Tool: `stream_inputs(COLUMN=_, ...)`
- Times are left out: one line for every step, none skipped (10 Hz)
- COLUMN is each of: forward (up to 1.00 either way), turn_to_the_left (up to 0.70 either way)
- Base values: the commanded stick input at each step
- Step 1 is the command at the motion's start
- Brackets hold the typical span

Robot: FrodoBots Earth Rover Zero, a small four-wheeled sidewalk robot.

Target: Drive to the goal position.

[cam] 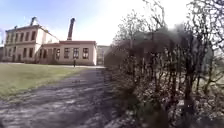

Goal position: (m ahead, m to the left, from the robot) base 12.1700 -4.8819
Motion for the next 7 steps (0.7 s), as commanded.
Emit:
stream_inputs(forward=0.85, turn_to_the_left=0.0)
stream_inputs(forward=0.85, turn_to_the_left=0.0)
stream_inputs(forward=0.85, turn_to_the_left=0.0)
stream_inputs(forward=0.85, turn_to_the_left=0.0)
stream_inputs(forward=0.85, turn_to_the_left=0.0)
stream_inputs(forward=0.85, turn_to_the_left=0.0)
stream_inputs(forward=0.85, turn_to_the_left=0.0)
